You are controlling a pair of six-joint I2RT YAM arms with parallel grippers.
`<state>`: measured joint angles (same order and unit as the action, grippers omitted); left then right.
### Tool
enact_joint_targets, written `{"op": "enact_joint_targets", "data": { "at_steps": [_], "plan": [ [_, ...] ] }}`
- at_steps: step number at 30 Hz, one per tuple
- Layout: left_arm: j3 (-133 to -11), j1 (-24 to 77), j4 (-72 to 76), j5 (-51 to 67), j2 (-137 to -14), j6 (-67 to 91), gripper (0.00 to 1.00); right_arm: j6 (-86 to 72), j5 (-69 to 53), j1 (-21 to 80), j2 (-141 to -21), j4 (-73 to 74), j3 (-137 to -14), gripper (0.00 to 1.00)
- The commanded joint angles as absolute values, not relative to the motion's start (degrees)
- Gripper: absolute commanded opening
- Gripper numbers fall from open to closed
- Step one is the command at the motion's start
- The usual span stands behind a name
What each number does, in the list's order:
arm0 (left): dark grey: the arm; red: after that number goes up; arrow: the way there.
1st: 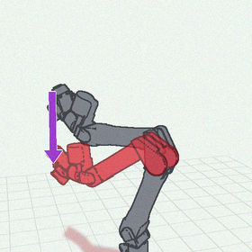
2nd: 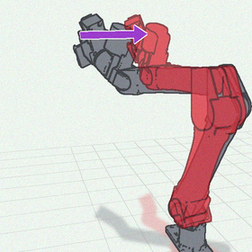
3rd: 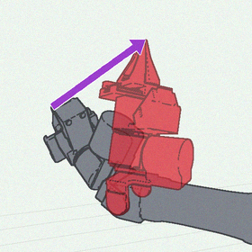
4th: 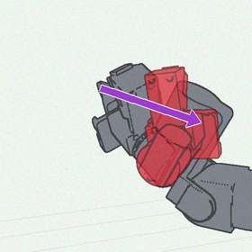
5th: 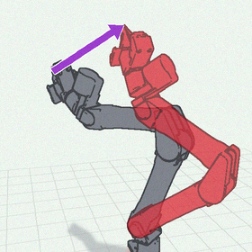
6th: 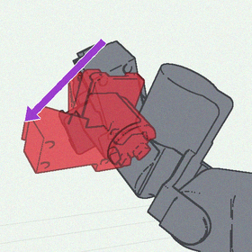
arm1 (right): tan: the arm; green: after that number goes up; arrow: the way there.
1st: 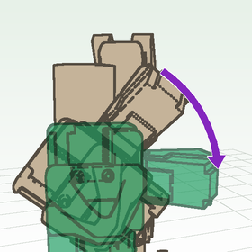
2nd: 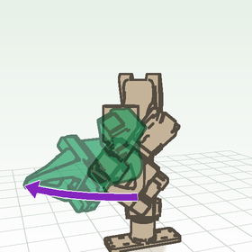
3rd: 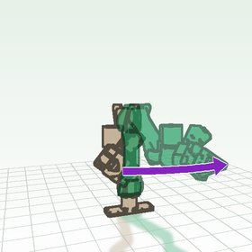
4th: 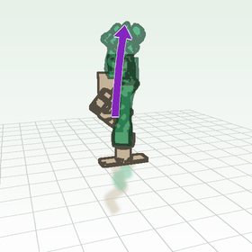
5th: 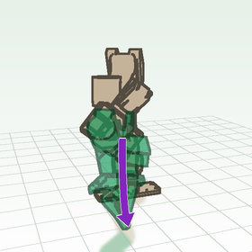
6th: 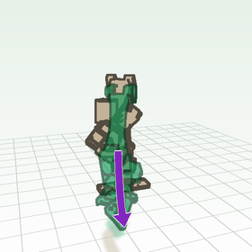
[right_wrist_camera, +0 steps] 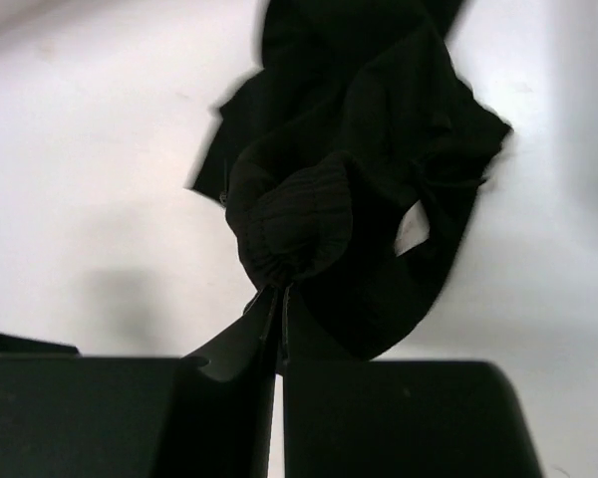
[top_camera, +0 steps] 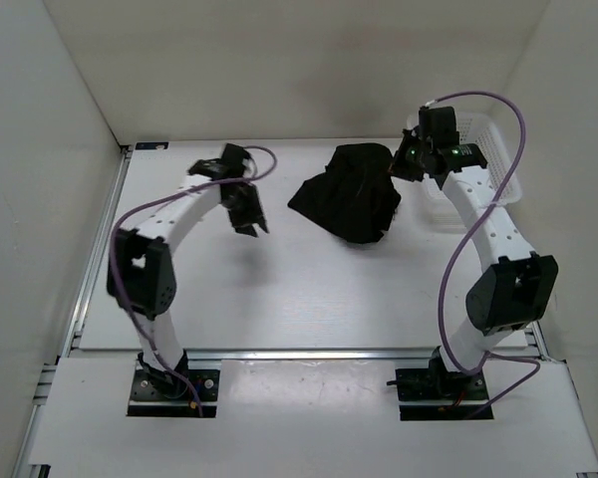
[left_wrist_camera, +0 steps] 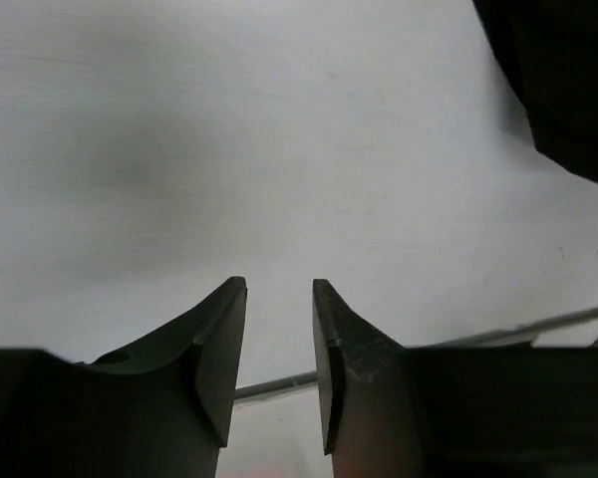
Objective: Fold and stack the shorts
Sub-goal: Flatten the shorts out
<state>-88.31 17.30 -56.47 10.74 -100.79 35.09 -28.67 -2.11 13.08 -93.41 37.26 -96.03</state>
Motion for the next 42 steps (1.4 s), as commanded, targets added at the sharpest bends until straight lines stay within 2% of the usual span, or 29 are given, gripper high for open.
{"op": "enact_joint_targets", "data": {
  "at_steps": [1, 2, 4, 11, 13, 18, 23, 26, 30, 33, 36, 37, 38, 39, 40, 42],
  "plan": [
    [-93.67, 26.43, -54.84, 12.48, -105.1, 35.42, 0.47, -27.95, -0.26, 11.25, -93.16, 36.21, -94.84, 0.0],
    [-97.26, 29.76, -54.84, 12.48, -108.86, 35.94, 0.65, -27.95, -0.26, 10.47, -93.16, 36.82, -94.83, 0.0],
    [-100.79, 32.16, -54.84, 14.23, -112.83, 35.95, 0.73, -27.95, -0.79, 9.15, -93.69, 37.52, -94.83, 0.0],
    [-110.3, 36.39, -54.84, 15.65, -125.05, 38.58, 0.74, -28.56, -5.35, 1.33, -95.27, 38.58, -95.36, 0.0],
    [-110.92, 35.16, -54.84, 14.95, -125.6, 40.24, 0.78, -28.56, -6.06, 0.27, -95.27, 38.58, -95.88, 0.0],
    [-110.92, 30.42, -53.01, 12.84, -127.87, 43.68, 0.78, -28.56, -6.68, 0.26, -96.32, 38.58, -96.94, 0.0],
    [-118.9, 25.85, -53.0, 12.83, -134.11, 44.91, 0.78, -27.95, -8.61, -0.26, -96.94, 39.2, -98.17, 0.0],
    [-123.04, 24.35, -53.0, 12.83, -138.24, 45.44, 0.85, -27.95, -11.15, -0.26, -98.08, 39.2, -99.57, 0.0],
    [-128.92, 23.21, -53.53, 12.13, -143.34, 47.11, 0.85, -28.48, -13.89, -0.26, -98.79, 39.2, -100.11, 0.0],
    [-133.85, 23.2, -53.53, 12.83, -146.77, 47.64, 0.79, -28.48, -13.36, -0.26, -98.79, 39.2, -99.41, 0.0],
    [-136.31, 23.2, -53.53, 13.35, -148.18, 47.64, 0.62, -28.48, -13.36, -0.26, -98.79, 39.2, -98.88, 0.0],
    [-137.01, 23.2, -53.53, 14.06, -149.05, 47.64, 0.56, -28.48, -13.36, -0.26, -98.79, 39.2, -98.27, 0.0],
    [-137.54, 23.2, -53.53, 14.58, -149.06, 47.03, 0.38, -28.48, -13.36, -0.26, -98.79, 39.2, -98.26, 0.0],
    [-137.55, 23.2, -53.53, 15.11, -149.06, 46.5, 0.28, -28.48, -13.36, -0.26, -98.27, 39.2, -97.65, 0.0],
    [-137.55, 23.2, -53.53, 16.16, -149.58, 46.49, 0.13, -28.48, -12.84, -0.26, -98.26, 39.2, -97.65, 0.0],
    [-135.8, 22.59, -53.53, 17.13, -148.37, 44.92, 0.1, -28.48, -12.83, -0.26, -97.65, 38.68, -97.12, 0.0]
  ]
}}
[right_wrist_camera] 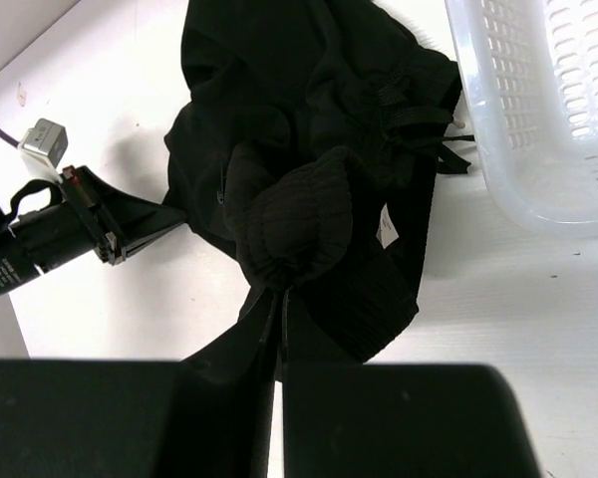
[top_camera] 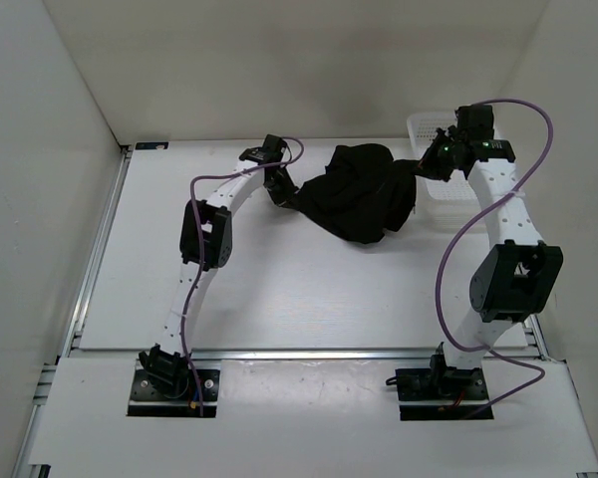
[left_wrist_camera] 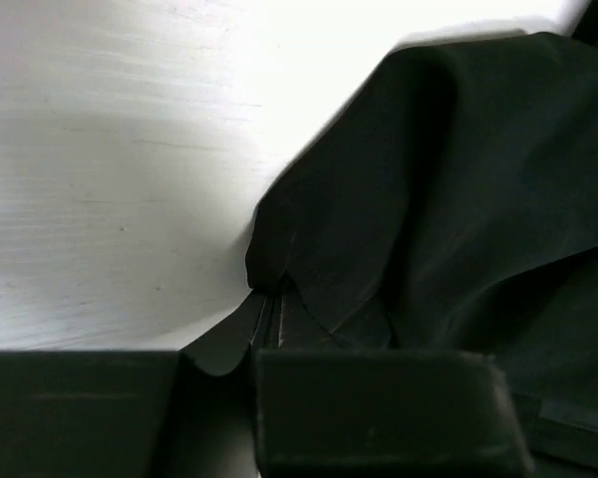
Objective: Fold and stack the shorts
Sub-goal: Flatten the shorts out
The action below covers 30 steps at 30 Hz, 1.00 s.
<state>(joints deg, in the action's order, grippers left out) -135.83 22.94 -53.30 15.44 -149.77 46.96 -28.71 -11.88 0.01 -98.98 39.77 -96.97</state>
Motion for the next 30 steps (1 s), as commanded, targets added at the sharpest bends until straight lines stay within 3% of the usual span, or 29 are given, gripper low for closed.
{"op": "enact_joint_targets", "data": {
  "at_steps": [1, 6, 10, 14, 18, 19, 20, 21, 22, 23, 25, 26, 27, 30],
  "plan": [
    [-134.14, 22.59, -54.05, 16.36, -146.97, 44.91, 0.1, -28.48, -12.83, -0.26, -97.12, 38.67, -97.12, 0.0],
    [-118.07, 17.85, -54.05, 5.02, -126.33, 43.43, 0.1, -28.48, -13.54, -0.26, -93.09, 38.67, -92.57, 0.0],
    [-115.49, 13.1, -54.58, 4.48, -117.17, 39.83, 0.1, -27.86, -13.54, -0.26, -87.3, 38.67, -87.82, 0.0],
    [-122.14, 8.88, -57.56, 5.27, -117.67, 35.52, 0.1, -26.54, -13.54, 0.35, -82.8, 38.67, -83.07, 0.0],
    [-138.92, 5.37, -65.73, 6.57, -129.7, 31.39, 0.1, -24.61, -8.63, 5.61, -79.9, 38.67, -78.94, 0.0],
    [-142.61, 3.8, -69.22, 8.24, -135.82, 30.85, 0.35, -25.31, -7.13, 8.93, -79.37, 38.67, -76.05, 0.0],
    [-149.26, 3.08, -71.69, 10.09, -138.58, 30.85, 0.49, -26.18, -5.12, 10.7, -79.37, 40.59, -74.63, 0.02],
    [-150.72, 2.47, -73.46, 12.37, -140.26, 30.85, 0.59, -27.24, -0.83, 13.59, -79.37, 41.39, -73.23, 0.1],
    [-150.12, 2.46, -74.17, 12.39, -140.27, 30.85, 0.64, -27.94, 0.69, 14.84, -78.58, 41.4, -71.56, 0.25],
    [-144.64, 2.46, -72.61, 11.17, -138.19, 30.85, 0.7, -28.73, 2.7, 15.72, -78.57, 41.92, -67.8, 0.49],
    [-136.54, 2.46, -68.4, 8.8, -130.22, 30.24, 0.82, -31.28, 5.53, 16.26, -76.3, 42.45, -64.61, 0.59],
    [-129.62, 2.46, -65.51, 7.92, -127.56, 30.23, 0.87, -31.29, 6.41, 16.26, -75.59, 42.45, -62.51, 0.73],
    [-126.94, 2.46, -65.48, 7.04, -125.27, 29.71, 0.91, -31.9, 7.11, 15.65, -74.11, 42.97, -61.97, 0.73],
    [-116.31, 2.98, -64.96, 3.52, -117.27, 28.56, 0.87, -31.9, 8.96, 14.42, -70.85, 43.68, -60.74, 0.75]
  ]
}}
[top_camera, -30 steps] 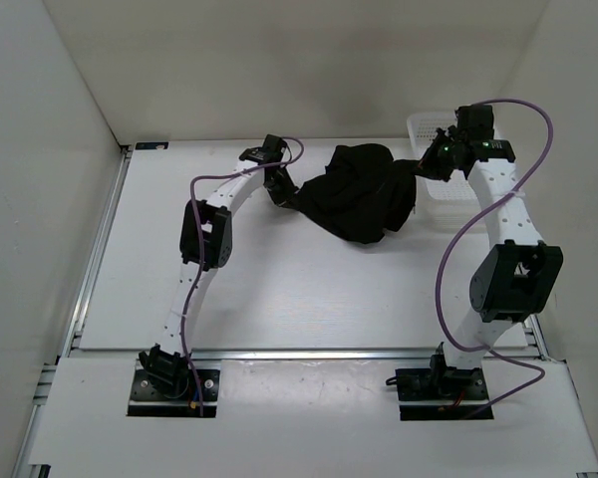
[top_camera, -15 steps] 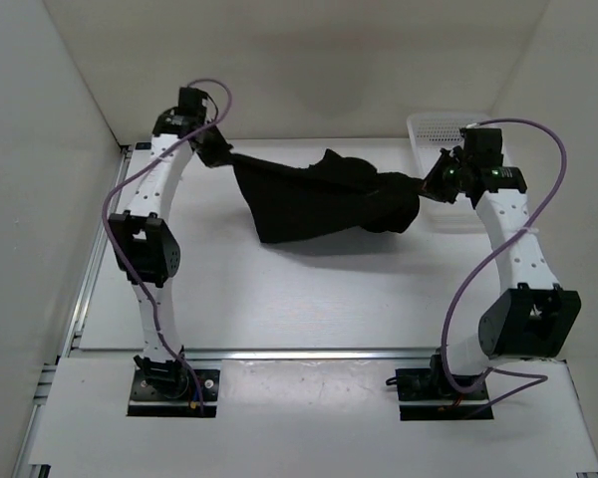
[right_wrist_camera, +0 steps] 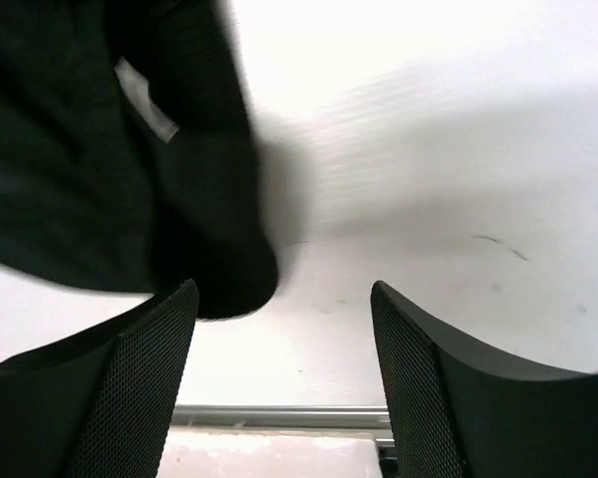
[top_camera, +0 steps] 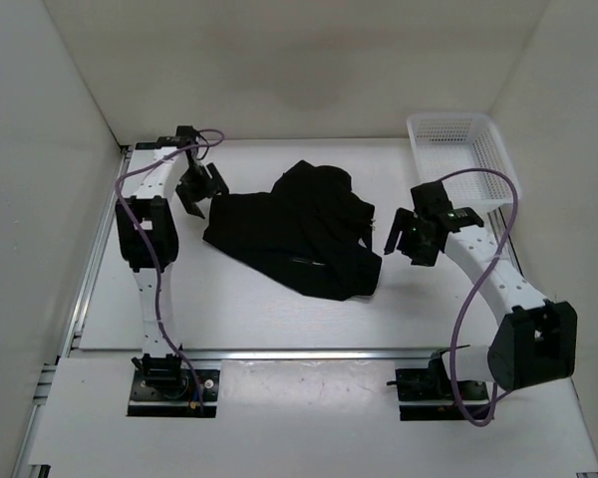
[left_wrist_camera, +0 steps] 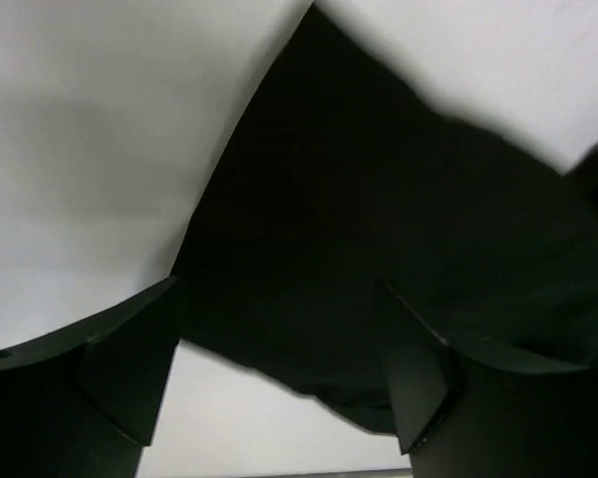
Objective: Fold and stack the shorts
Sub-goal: Flatten the shorts out
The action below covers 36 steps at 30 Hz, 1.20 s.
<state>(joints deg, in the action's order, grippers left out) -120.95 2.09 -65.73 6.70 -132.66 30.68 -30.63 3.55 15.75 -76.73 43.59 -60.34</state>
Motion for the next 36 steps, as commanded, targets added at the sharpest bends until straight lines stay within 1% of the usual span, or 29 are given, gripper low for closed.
{"op": "enact_joint_targets", "data": {
  "at_steps": [1, 2, 3, 4, 5, 6, 7, 8, 9, 10, 11, 12, 13, 15, 18, 22, 25, 28, 29, 31, 32, 33, 34, 35, 36],
  "plan": [
    [-112.97, 2.99, -64.17, 2.73, -115.25, 28.56, 0.85, -31.9, 8.96, 14.41, -70.06, 44.38, -60.73, 0.73],
    [-109.46, 3.68, -63.12, 2.72, -111.14, 28.56, 0.82, -31.9, 8.96, 14.41, -68.66, 44.38, -60.04, 0.71],
    [-102.72, 4.47, -62.15, 2.12, -109.18, 27.96, 0.79, -31.9, 8.27, 14.41, -68.03, 44.38, -60.03, 0.64],
    [-99.35, 4.48, -60.57, 2.11, -107.42, 28.73, 0.78, -31.9, 7.39, 14.41, -67.42, 44.38, -58.38, 0.58],
    [-96.01, 4.48, -59.6, 1.5, -104.1, 28.74, 0.76, -33.12, 4.69, 14.41, -66.19, 44.38, -57.66, 0.51],
    [-92.76, 5.0, -58.46, 1.49, -102.58, 29.78, 0.76, -33.66, 2.92, 14.41, -65.49, 44.38, -56.79, 0.4],
    [-86.63, 5.01, -57.23, 1.49, -101.35, 30.58, 0.76, -34.18, 0.99, 13.89, -64.87, 43.6, -55.82, 0.36],
    [-83.96, 5.01, -54.26, 4.02, -100.55, 30.59, 0.79, -34.71, -1.3, 13.89, -63.65, 42.72, -53.11, 0.36],
    [-82.2, 5.01, -53.71, 4.65, -100.55, 30.59, 0.87, -35.85, -6.71, 13.89, -63.02, 41.58, -51.35, 0.39],
    [-81.22, 5.53, -53.7, 4.66, -101.33, 30.59, 0.9, -36.56, -9.64, 13.89, -63.02, 38.79, -49.5, 0.44],
    [-80.6, 5.54, -53.7, 4.66, -102.29, 30.59, 0.94, -37.26, -12.37, 13.89, -62.41, 37.19, -47.57, 0.56],
    [-80.6, 6.32, -53.09, 4.66, -104.13, 30.59, 0.95, -38.14, -14.39, 14.58, -62.4, 35.7, -44.07, 0.69],
    [-80.6, 7.02, -53.09, 4.66, -105.11, 30.59, 0.97, -39.54, -15.89, 15.11, -62.4, 34.38, -42.55, 0.87],
    [-81.73, 7.73, -52.21, 4.66, -108.08, 31.2, 0.97, -39.55, -17.48, 17.39, -64.33, 31.03, -40.88, 0.95],
    [-84.28, 8.96, -51.68, 5.19, -111.52, 32.34, 0.92, -39.55, -16.79, 20.38, -67.75, 29.27, -41.39, 0.96],
    [-84.29, 9.49, -51.68, 4.66, -113.2, 33.48, 0.92, -44.28, -18.37, 22.14, -70.31, 26.9, -42.62, 0.98],
    [-84.29, 9.49, -50.63, 4.14, -114.6, 34.1, 0.91, -51.03, -15.74, 22.67, -71.27, 25.4, -42.63, 0.95],
    [-84.29, 10.02, -50.63, 3.6, -116.53, 34.72, 0.83, -53.78, -11.44, 23.28, -74.95, 25.4, -43.94, 0.94],
    [-84.81, 10.02, -50.63, 2.99, -117.67, 34.72, 0.68, -55.09, -7.77, 23.9, -76.1, 25.4, -44.73, 0.94],
    [-86.22, 10.02, -50.63, 2.99, -118.21, 34.72, 0.48, -55.63, -6.07, 24.6, -80.04, 24.08, -45.43, 0.94],
    [-86.74, 10.02, -50.63, 2.99, -118.82, 34.72, 0.35, -55.63, -5.54, 25.48, -81.37, 23.3, -45.96, 0.93],
    [-87.71, 10.02, -50.63, 2.99, -118.83, 34.72, 0.11, -56.16, -5.54, 25.49, -82.43, 22.59, -46.92, 0.8],
    [-87.71, 10.02, -51.32, 2.99, -118.83, 34.72, 0.1, -56.16, -5.54, 26.18, -84.01, 20.85, -46.93, 0.69],
    [-88.67, 10.02, -51.33, 2.38, -118.83, 34.72, 0.1, -56.16, -5.54, 26.8, -84.02, 20.83, -47.98, 0.54],
    [-89.46, 10.02, -52.98, 1.68, -117.87, 34.19, 0.1, -55.64, -5.02, 26.81, -84.63, 20.83, -50.16, 0.14]
  ]
}}
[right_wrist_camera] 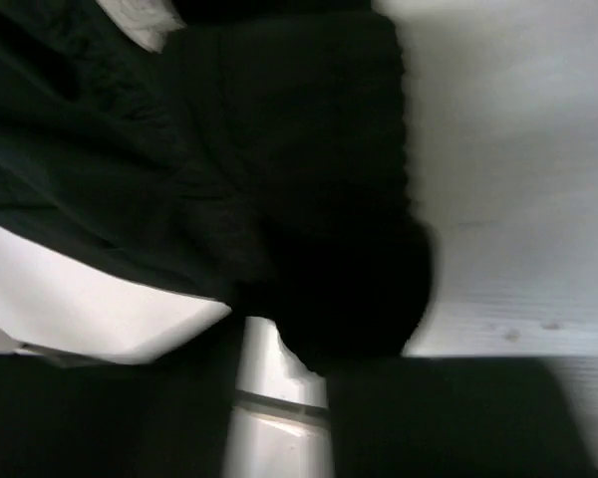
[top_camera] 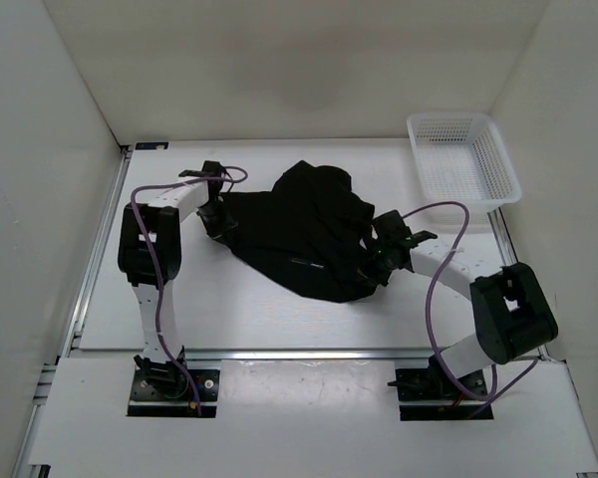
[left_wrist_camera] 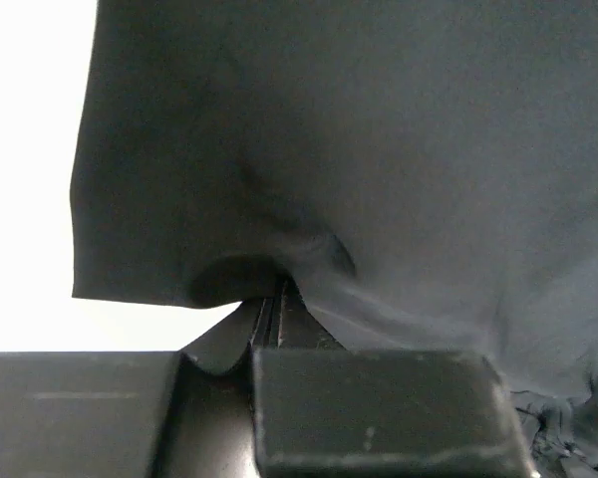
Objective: Fold and stack the shorts
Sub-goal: Flatten the shorts out
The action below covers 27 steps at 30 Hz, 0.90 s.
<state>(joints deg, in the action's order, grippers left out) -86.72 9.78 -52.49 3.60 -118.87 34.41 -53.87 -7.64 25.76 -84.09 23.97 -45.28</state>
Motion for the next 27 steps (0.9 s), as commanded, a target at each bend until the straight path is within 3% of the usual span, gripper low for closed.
{"op": "enact_joint_targets", "data": {
  "at_steps": [1, 6, 11, 13, 15, 23, 27],
  "plan": [
    [-89.99, 10.02, -53.78, 0.89, -117.08, 34.19, 0.1, -54.5, -4.23, 26.81, -84.64, 21.87, -51.58, 0.0],
    [-97.63, 8.1, -59.76, -4.39, -111.62, 31.74, 0.1, -46.86, 0.52, 22.61, -79.56, 26.1, -61.59, 0.0],
    [-118.1, 6.15, -70.72, -4.39, -110.92, 28.48, 0.1, -36.49, 1.31, 19.86, -77.35, 33.38, -76.61, 0.0],
    [-122.5, 5.63, -72.24, -3.79, -110.05, 27.17, 0.1, -32.62, 1.32, 19.86, -75.25, 33.4, -76.64, 0.0],
    [-122.52, 5.62, -72.25, -2.38, -106.98, 26.46, 0.1, -31.47, 2.72, 19.86, -71.38, 33.93, -73.41, 0.0],
    [-100.76, 5.62, -69.09, -1.14, -95.55, 24.87, 0.1, -30.94, 3.26, 19.86, -55.84, 33.93, -55.84, 0.0],
    [-95.46, 5.62, -68.55, -1.14, -90.54, 24.87, 0.1, -31.64, 2.72, 19.86, -50.2, 36.21, -51.95, 0.0]
  ]
}}
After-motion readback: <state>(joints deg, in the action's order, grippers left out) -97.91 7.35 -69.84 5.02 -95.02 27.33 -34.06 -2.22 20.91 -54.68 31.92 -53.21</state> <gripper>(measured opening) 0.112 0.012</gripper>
